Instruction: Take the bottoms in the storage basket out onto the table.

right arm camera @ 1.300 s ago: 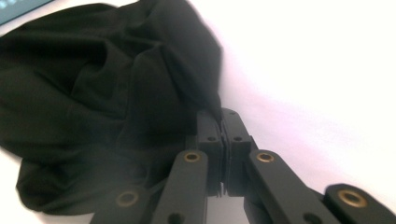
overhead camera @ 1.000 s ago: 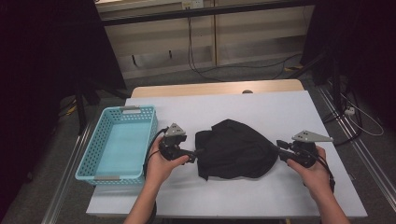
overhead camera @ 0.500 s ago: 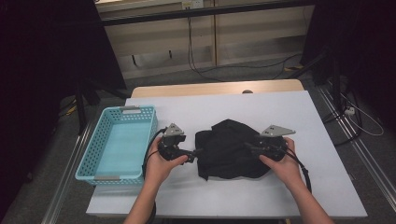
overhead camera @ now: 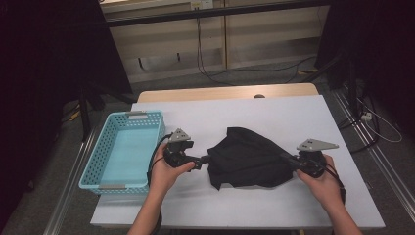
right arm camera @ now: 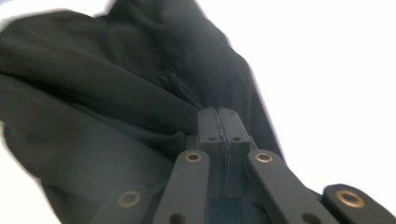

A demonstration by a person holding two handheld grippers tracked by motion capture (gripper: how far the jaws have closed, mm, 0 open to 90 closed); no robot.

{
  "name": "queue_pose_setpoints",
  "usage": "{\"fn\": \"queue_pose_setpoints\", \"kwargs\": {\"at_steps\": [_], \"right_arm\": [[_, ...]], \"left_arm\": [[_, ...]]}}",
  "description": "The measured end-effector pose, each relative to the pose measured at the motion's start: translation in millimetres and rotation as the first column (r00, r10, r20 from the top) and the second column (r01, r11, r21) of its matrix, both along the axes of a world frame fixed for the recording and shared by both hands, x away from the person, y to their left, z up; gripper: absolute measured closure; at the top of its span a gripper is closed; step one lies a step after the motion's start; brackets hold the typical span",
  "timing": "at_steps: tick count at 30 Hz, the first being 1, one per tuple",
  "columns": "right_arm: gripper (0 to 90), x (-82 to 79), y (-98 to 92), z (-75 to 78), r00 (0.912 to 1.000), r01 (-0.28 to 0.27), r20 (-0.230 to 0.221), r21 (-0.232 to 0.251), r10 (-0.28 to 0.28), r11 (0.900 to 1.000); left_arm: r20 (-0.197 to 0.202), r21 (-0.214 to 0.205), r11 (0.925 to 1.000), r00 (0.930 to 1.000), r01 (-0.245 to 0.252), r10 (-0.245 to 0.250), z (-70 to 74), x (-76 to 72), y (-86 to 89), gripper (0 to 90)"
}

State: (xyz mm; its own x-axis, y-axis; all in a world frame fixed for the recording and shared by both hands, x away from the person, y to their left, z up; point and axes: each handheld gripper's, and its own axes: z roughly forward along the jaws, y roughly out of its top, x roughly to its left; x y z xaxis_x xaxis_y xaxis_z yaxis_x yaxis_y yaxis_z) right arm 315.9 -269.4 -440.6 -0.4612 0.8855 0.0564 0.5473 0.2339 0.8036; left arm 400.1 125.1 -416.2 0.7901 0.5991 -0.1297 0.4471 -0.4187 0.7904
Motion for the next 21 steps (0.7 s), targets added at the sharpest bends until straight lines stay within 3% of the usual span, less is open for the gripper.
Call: {"fn": "queue_pose_setpoints", "kwargs": {"at_steps": [1,2,5,6,7,8,10,13,17,20,21], "right_arm": [[89.2,0.0,0.0,0.0,1.0,0.0,0.0,0.0,0.0,1.0],[89.1,-1.4,-6.6,-6.3,0.9992,0.024,-0.031,-0.002,-0.024,0.9997],[87.6,-0.8,-6.0,-9.0,0.9993,0.024,-0.029,-0.011,-0.024,0.9996],[77.1,1.2,-0.4,-5.7,1.0,-0.004,0.003,-0.003,0.004,1.0],[77.1,1.2,-0.4,-5.7,1.0,-0.004,0.003,-0.003,0.004,1.0],[70.6,5.0,7.2,0.0,0.9981,-0.031,0.053,0.008,0.03,0.9995],[63.9,10.3,15.8,3.9,0.9941,-0.07,0.084,0.017,0.068,0.9974],[56.1,21.4,26.3,1.7,0.9957,-0.056,0.073,-0.022,0.057,0.9982],[58.6,30.9,29.7,-9.0,0.9988,-0.028,0.038,-0.042,0.03,0.9987],[71.4,31.6,31.3,-12.3,0.9989,-0.044,0.015,-0.072,0.045,0.9964],[71.4,31.6,31.3,-12.3,0.9989,-0.044,0.015,-0.072,0.045,0.9964]], "left_arm": [[0.0,0.0,1.0,1.0,0.0,0.0,0.0,0.0,0.0,12.3],[0.003,0.0,1.0,1.0,0.005,-0.005,0.5,-0.8,-1.2,12.3],[0.007,-0.001,1.0,0.9999,0.009,-0.009,0.9,-1.4,-2.1,12.5],[0.005,-0.001,1.0,0.9999,0.009,-0.009,0.3,-1.8,-2.9,12.7],[0.005,-0.001,1.0,0.9999,0.009,-0.009,0.3,-1.8,-2.9,12.7],[0.003,0.004,0.9999,0.9999,0.011,-0.011,-1.6,-0.2,-3.2,12.8],[-0.007,0.004,1.0,1.0,0.006,-0.006,-4.9,1.4,-4.2,12.8],[-0.023,0.01,1.0,0.9997,-0.001,0.001,-8.3,2.5,-5.4,13.9],[-0.032,0.006,1.0,0.9995,-0.002,0.002,-9.1,1.9,-8.1,18.4],[-0.056,-0.009,0.9998,0.9983,0.017,-0.017,-11.5,1.3,-17.8,22.3],[-0.056,-0.009,0.9998,0.9983,0.017,-0.017,-11.5,1.3,-17.8,25.2]]}}
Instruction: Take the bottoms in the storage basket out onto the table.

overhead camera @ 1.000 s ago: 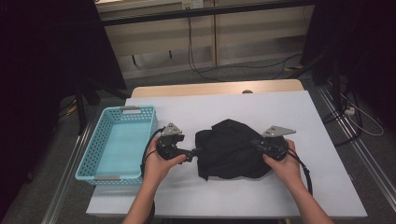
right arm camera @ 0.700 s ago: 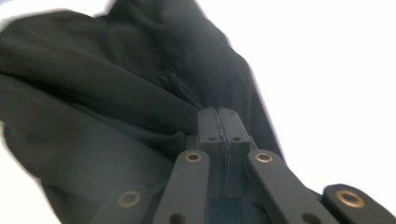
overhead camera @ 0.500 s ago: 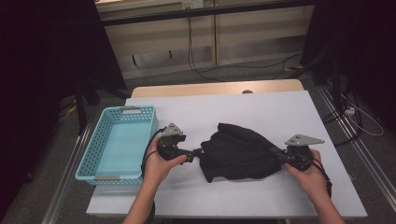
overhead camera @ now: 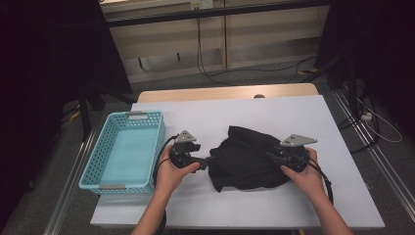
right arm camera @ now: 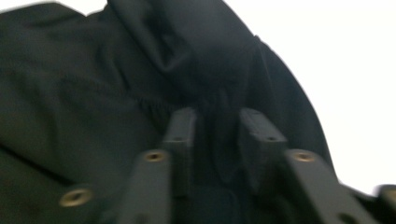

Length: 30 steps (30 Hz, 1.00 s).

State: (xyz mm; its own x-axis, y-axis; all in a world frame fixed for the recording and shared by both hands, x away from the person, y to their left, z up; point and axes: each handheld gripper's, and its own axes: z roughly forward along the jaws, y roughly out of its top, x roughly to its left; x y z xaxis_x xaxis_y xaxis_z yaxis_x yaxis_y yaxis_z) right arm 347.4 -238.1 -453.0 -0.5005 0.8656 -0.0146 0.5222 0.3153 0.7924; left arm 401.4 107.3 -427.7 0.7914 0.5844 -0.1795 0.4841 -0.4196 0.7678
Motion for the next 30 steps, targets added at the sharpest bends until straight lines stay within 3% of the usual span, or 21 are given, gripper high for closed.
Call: {"fn": "queue_pose_setpoints", "kwargs": {"at_steps": [1,2,6,7,10,12,14,15,16,17,21,24,25,28,29,30], "right_arm": [[84.7,-1.1,-0.8,-1.7,0.9999,-0.01,0.013,-0.042,0.01,0.9991],[88.1,-2.0,-1.4,-2.5,0.9997,-0.015,0.019,-0.065,0.016,0.9977],[90.0,-3.2,-5.7,-3.0,0.9995,-0.029,-0.015,-0.013,0.029,0.9995],[90.0,-6.1,-7.9,-2.3,0.9989,-0.029,-0.036,0.016,0.029,0.9994],[90.0,-13.7,-8.2,-1.4,0.998,-0.04,-0.047,0.025,0.042,0.9989],[90.0,-28.9,-9.0,-0.6,0.9976,-0.052,-0.045,0.012,0.053,0.9986],[90.0,-33.0,-11.0,0.0,0.9976,-0.054,-0.042,0.018,0.055,0.9984],[90.0,-37.7,-16.2,1.5,0.9983,-0.044,-0.037,0.033,0.045,0.9985],[90.0,-37.7,-16.2,1.5,0.9983,-0.044,-0.037,0.033,0.045,0.9985],[90.0,-38.8,-20.3,3.6,0.9989,-0.034,-0.03,0.046,0.035,0.9984],[90.0,-39.5,-23.3,4.8,0.999,-0.032,-0.027,0.052,0.034,0.9981],[90.0,-41.9,-28.5,6.8,0.9998,-0.003,-0.021,0.045,0.004,0.999],[90.0,-43.5,-34.7,10.5,0.9998,0.007,-0.016,0.068,-0.006,0.9977],[90.0,-44.1,-38.6,13.1,0.9999,-0.005,-0.014,0.1,0.006,0.995],[87.9,-43.7,-39.0,14.2,0.9997,-0.014,-0.016,0.135,0.016,0.9908],[79.7,-42.7,-37.7,15.4,0.9998,-0.012,-0.01,0.171,0.014,0.9852]], "left_arm": [[-0.03,-0.004,0.9999,0.9995,0.011,-0.012,-3.2,-0.3,-6.9,29.4],[-0.037,0.007,0.9999,0.9992,0.016,-0.015,-4.9,-0.5,-10.7,33.7],[-0.063,0.022,0.9997,0.998,0.009,-0.007,-10.4,-1.7,-19.8,42.5],[-0.073,0.047,0.9989,0.9974,0.006,-0.003,-14.1,-2.2,-22.0,43.5],[-0.086,0.052,0.9986,0.9962,0.012,-0.008,-17.3,-1.4,-22.7,49.0],[-0.111,0.029,0.9985,0.993,0.046,-0.042,-19.6,-1.1,-26.5,63.0],[-0.115,0.031,0.9978,0.9918,0.059,-0.055,-19.7,-1.1,-28.0,67.2],[-0.112,0.04,0.9969,0.9917,0.069,-0.064,-20.2,-1.3,-29.6,79.1],[-0.118,0.046,0.9958,0.9903,0.079,-0.073,-20.4,-1.5,-30.9,79.1],[-0.128,0.045,0.995,0.9883,0.089,-0.083,-20.6,-2.0,-32.7,88.9],[-0.12,0.042,0.9946,0.9887,0.095,-0.089,-17.2,-1.8,-32.0,89.9],[-0.099,0.03,0.9957,0.9915,0.088,-0.085,-5.0,-1.5,-21.6,90.0],[-0.08,-0.001,0.9979,0.9946,0.065,-0.065,5.3,-0.8,-9.5,90.0],[-0.059,-0.021,0.9989,0.9973,0.042,-0.043,13.6,-0.4,1.5,90.0],[-0.056,-0.021,0.9992,0.9979,0.033,-0.034,16.3,-0.6,5.1,90.0],[-0.05,-0.013,0.9996,0.9984,0.025,-0.026,18.4,-1.0,8.0,90.0]]}}
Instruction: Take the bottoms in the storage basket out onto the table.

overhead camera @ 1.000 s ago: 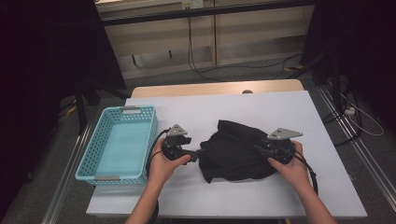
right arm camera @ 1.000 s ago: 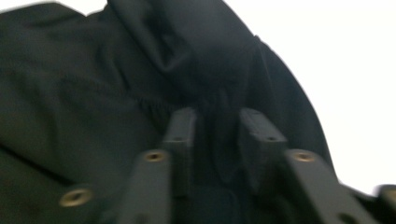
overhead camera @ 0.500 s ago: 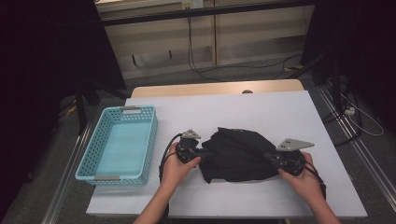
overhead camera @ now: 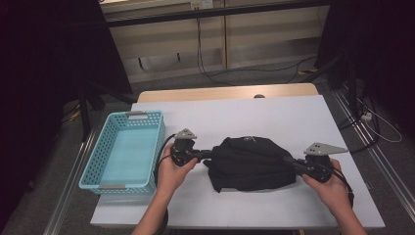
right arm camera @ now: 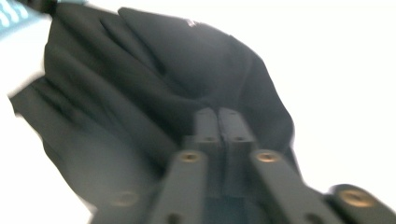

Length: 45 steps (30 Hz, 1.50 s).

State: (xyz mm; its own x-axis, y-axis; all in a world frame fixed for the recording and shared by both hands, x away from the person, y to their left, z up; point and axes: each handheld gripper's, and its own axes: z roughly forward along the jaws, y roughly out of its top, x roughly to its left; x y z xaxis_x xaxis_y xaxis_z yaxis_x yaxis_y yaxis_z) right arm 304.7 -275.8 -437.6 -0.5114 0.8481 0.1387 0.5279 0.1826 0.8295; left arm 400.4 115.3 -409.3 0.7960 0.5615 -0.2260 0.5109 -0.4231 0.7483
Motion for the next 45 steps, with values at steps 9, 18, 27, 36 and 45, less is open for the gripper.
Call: {"fn": "queue_pose_setpoints", "kwargs": {"at_steps": [9,18,27,36,45], "right_arm": [[39.5,38.7,44.0,4.8,0.9973,-0.006,0.073,-0.062,0.011,0.9981],[71.7,56.6,53.5,-22.5,0.9967,-0.05,-0.069,-0.107,0.043,0.993],[88.9,33.2,57.8,-6.5,0.9904,-0.135,-0.036,-0.038,0.134,0.9901],[88.1,10.4,77.2,-8.9,0.9654,-0.255,-0.078,-0.089,0.249,0.9628],[53.3,21.0,73.4,-10.3,0.9757,-0.215,-0.054,-0.056,0.212,0.975]], "left_arm": [[0.007,0.023,0.9996,0.9998,-0.017,0.017,-1.2,-5.8,11.1,90.0],[0.003,0.023,0.9986,0.9989,-0.047,0.047,-0.5,-11.0,24.9,90.0],[0.029,0.008,0.9964,0.996,-0.085,0.084,6.9,-7.3,32.3,90.0],[0.031,-0.008,0.9959,0.9954,-0.09,0.09,11.4,-6.7,34.1,90.0],[0.023,-0.001,0.9968,0.9965,-0.08,0.08,8.7,-5.6,30.7,90.0]]}}
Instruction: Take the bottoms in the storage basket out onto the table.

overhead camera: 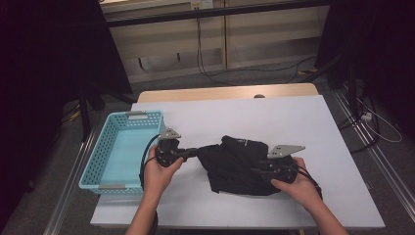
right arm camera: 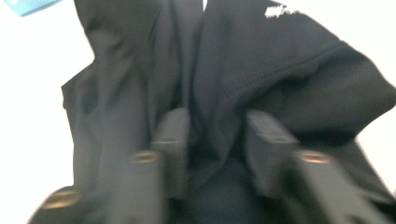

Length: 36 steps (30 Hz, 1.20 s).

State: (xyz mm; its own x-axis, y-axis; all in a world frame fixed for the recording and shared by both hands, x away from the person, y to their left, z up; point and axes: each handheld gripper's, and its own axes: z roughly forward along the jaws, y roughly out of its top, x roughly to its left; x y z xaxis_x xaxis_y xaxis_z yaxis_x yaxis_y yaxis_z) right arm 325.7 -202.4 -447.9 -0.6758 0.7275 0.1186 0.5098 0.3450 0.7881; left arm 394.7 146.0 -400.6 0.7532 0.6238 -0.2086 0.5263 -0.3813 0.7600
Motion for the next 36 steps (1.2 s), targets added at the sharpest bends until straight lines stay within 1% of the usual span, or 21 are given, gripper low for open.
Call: {"fn": "queue_pose_setpoints", "kwargs": {"at_steps": [3,4,5,6,7,8,9,10,12,17,19,21,23,25,28,31,32,33,34,35,36], "right_arm": [[48.3,1.9,-2.4,6.0,0.9996,0.021,0.019,0.013,-0.021,0.9997],[40.6,3.9,-6.2,11.5,0.9978,0.049,0.044,0.017,-0.049,0.9987],[40.6,3.9,-6.2,11.5,0.9978,0.049,0.044,0.017,-0.049,0.9987],[36.4,6.5,-11.0,14.9,0.995,0.08,0.058,0.016,-0.081,0.9967],[36.4,6.5,-11.0,14.9,0.995,0.08,0.058,0.016,-0.081,0.9967],[31.9,9.6,-15.4,17.3,0.9917,0.108,0.071,-0.012,-0.107,0.9941],[31.9,9.6,-15.4,17.3,0.9917,0.108,0.071,-0.012,-0.107,0.9941],[29.8,12.4,-19.7,19.6,0.987,0.135,0.088,0.003,-0.135,0.9909],[27.4,15.0,-22.2,22.6,0.9834,0.156,0.091,0.011,-0.157,0.9876],[25.9,24.8,-22.5,27.5,0.9767,0.181,0.121,-0.017,-0.177,0.9834],[25.0,37.9,-22.2,28.1,0.9729,0.203,0.12,-0.036,-0.198,0.9785],[26.1,47.6,-22.4,28.1,0.9664,0.234,0.123,-0.059,-0.226,0.9704],[28.3,52.7,-23.2,27.7,0.963,0.25,0.117,-0.054,-0.243,0.9667],[29.6,62.8,-27.5,25.4,0.96,0.268,0.078,0.016,-0.269,0.9632],[28.4,75.0,-33.7,23.7,0.9509,0.298,0.086,0.005,-0.297,0.9545],[28.4,82.0,-34.3,20.6,0.9512,0.3,0.067,0.029,-0.301,0.9535],[28.5,84.6,-30.8,17.4,0.9556,0.287,0.049,0.075,-0.29,0.9551],[28.5,84.6,-30.8,17.4,0.9556,0.287,0.049,0.075,-0.29,0.9551],[30.7,87.2,-22.8,11.9,0.9617,0.27,0.033,0.058,-0.272,0.9611],[30.7,87.2,-22.8,11.9,0.9617,0.27,0.033,0.058,-0.272,0.9611],[34.8,89.1,-14.4,5.2,0.9688,0.247,0.013,0.017,-0.247,0.9688]], "left_arm": [[-0.006,0.008,1.0,1.0,0.001,-0.001,-0.2,0.2,0.7,90.0],[-0.007,0.012,0.9999,1.0,0.002,-0.002,-0.7,0.5,1.3,90.0],[-0.007,0.012,0.9999,1.0,0.002,-0.002,-0.7,0.5,1.3,90.0],[-0.007,0.014,0.9999,1.0,0.002,-0.002,-0.6,0.3,1.4,90.0],[-0.007,0.014,0.9999,1.0,0.002,-0.002,-0.6,0.3,1.4,90.0],[-0.005,0.016,0.9999,1.0,0.001,-0.001,-0.5,0.6,1.4,90.0],[-0.006,0.017,0.9998,1.0,0.0,0.0,-0.5,0.9,1.6,90.0],[-0.006,0.018,0.9998,1.0,-0.001,0.002,-0.5,1.0,1.8,90.0],[-0.01,0.021,0.9998,0.9999,0.0,0.0,-0.7,0.8,1.2,90.0],[-0.014,0.022,0.9998,0.9999,0.001,-0.001,-2.1,1.9,0.1,90.0],[-0.01,0.035,0.9994,0.9999,0.007,-0.007,-1.6,2.0,-1.0,90.0],[-0.012,0.031,0.9995,0.9999,0.007,-0.006,-1.5,2.0,-1.7,90.0],[-0.013,0.035,0.9993,0.9998,0.014,-0.014,-1.7,2.0,-2.3,90.0],[-0.017,0.034,0.9993,0.9998,0.014,-0.014,-2.7,1.8,-3.3,90.0],[-0.015,0.037,0.9992,0.9998,0.017,-0.017,-2.7,1.4,-4.8,90.0],[-0.016,0.04,0.999,0.9997,0.021,-0.021,-2.0,1.3,-5.4,90.0],[-0.013,0.039,0.9989,0.9996,0.025,-0.024,-2.1,1.8,-5.4,90.0],[-0.013,0.039,0.9989,0.9996,0.025,-0.024,-2.1,1.8,-5.4,90.0],[-0.02,0.042,0.9987,0.9995,0.027,-0.027,-2.1,1.7,-5.2,90.0],[-0.02,0.042,0.9987,0.9995,0.027,-0.027,-2.1,1.7,-5.2,90.0],[-0.016,0.037,0.9991,0.9997,0.02,-0.019,-2.8,1.0,-5.5,90.0]]}}
